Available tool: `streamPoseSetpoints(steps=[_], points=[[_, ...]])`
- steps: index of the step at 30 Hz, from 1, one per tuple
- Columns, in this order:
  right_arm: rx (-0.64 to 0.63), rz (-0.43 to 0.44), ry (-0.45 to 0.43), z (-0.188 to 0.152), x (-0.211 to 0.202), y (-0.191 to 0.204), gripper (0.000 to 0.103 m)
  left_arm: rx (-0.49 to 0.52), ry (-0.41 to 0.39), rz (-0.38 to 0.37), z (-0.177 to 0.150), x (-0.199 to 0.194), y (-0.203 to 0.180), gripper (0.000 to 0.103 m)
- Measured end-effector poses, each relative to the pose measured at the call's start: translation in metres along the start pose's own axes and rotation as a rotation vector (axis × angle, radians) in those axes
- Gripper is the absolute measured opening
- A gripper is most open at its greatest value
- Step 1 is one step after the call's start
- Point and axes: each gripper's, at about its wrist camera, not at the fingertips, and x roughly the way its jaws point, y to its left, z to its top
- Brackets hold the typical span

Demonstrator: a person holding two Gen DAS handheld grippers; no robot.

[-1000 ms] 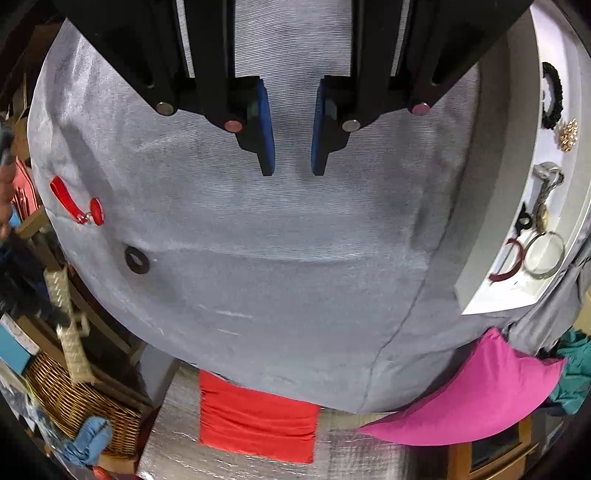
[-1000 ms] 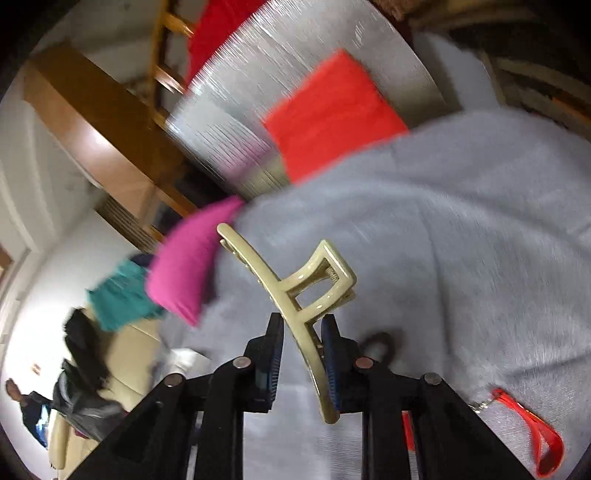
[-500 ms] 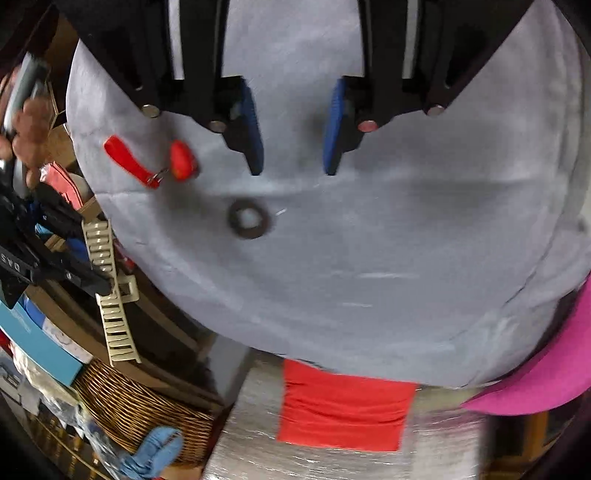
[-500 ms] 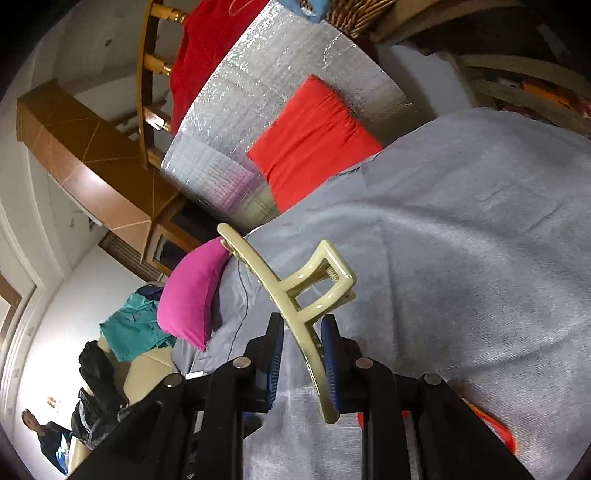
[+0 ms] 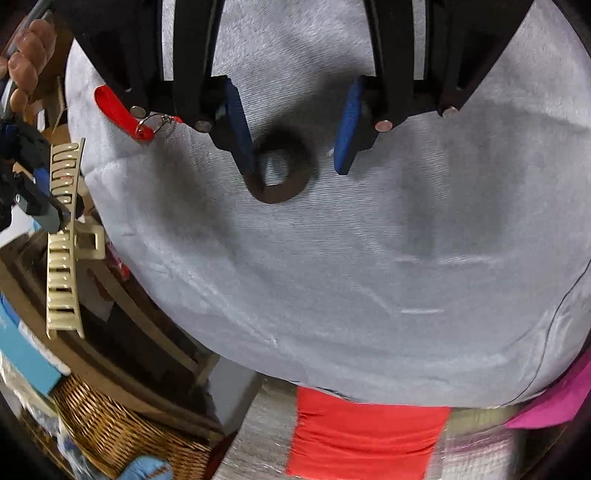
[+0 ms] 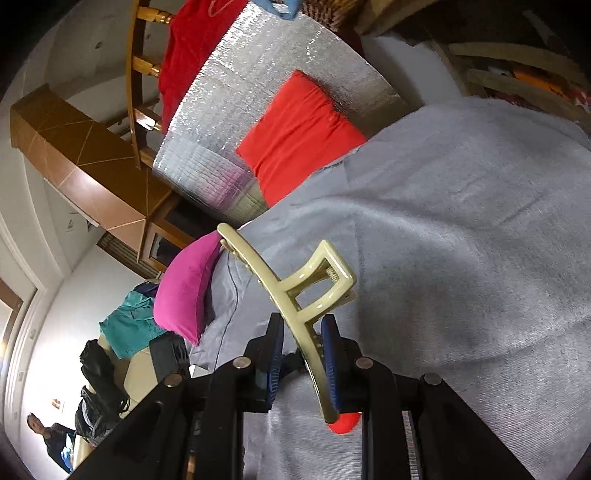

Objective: Organize jewelry
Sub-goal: 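Grasp the dark rubber ring with the left tool while the right tool holds the claw clip, then carry the ring in the left tool and claw clip in the right tool to the box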

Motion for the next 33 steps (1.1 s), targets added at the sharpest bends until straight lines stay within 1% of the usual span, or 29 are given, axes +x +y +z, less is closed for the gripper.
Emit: streamPoseSetpoints(steps=[4, 6, 8, 10, 11, 14, 16, 19, 22, 24, 29, 33], points=[[0.008, 0.006, 0.003, 0.002, 0.001, -0.004, 0.023, 0.042, 0.016, 0.022, 0.001, 0.01, -0.006, 0.041], [0.013, 0.014, 0.0, 0.003, 0.0, -0.005, 0.023, 0.029, 0.015, 0.018, 0.002, 0.012, -0.005, 0.036], [0.015, 0.017, -0.003, 0.003, -0.001, -0.005, 0.023, 0.02, 0.015, 0.004, 0.003, 0.014, -0.004, 0.024], [0.021, 0.022, -0.003, 0.003, -0.002, -0.007, 0.023, 0.023, 0.018, 0.001, 0.004, 0.016, -0.006, 0.018], [0.023, 0.022, -0.003, 0.003, -0.003, -0.007, 0.023, 0.03, 0.016, 0.001, 0.004, 0.016, -0.008, 0.012], [0.024, 0.021, -0.002, 0.003, -0.004, -0.008, 0.023, 0.058, 0.001, -0.002, 0.001, 0.011, -0.015, 0.006], [0.025, 0.021, -0.001, 0.003, -0.005, -0.008, 0.023, 0.075, -0.013, -0.007, -0.002, 0.003, -0.018, 0.006], [0.025, 0.023, -0.001, 0.002, -0.007, -0.007, 0.023, 0.089, -0.041, -0.004, -0.007, -0.015, -0.018, 0.006], [0.024, 0.032, 0.002, 0.002, -0.005, -0.003, 0.023, 0.082, -0.068, 0.007, -0.015, -0.039, -0.013, 0.006], [0.016, 0.039, 0.006, 0.0, -0.003, 0.001, 0.023, 0.08, -0.089, 0.024, -0.025, -0.062, -0.008, 0.006], [-0.025, 0.067, 0.043, -0.013, 0.011, 0.025, 0.023, 0.081, -0.16, 0.108, -0.053, -0.124, 0.007, 0.006], [-0.066, 0.099, 0.094, -0.032, 0.025, 0.051, 0.023, 0.04, -0.232, 0.197, -0.089, -0.19, 0.034, 0.006]])
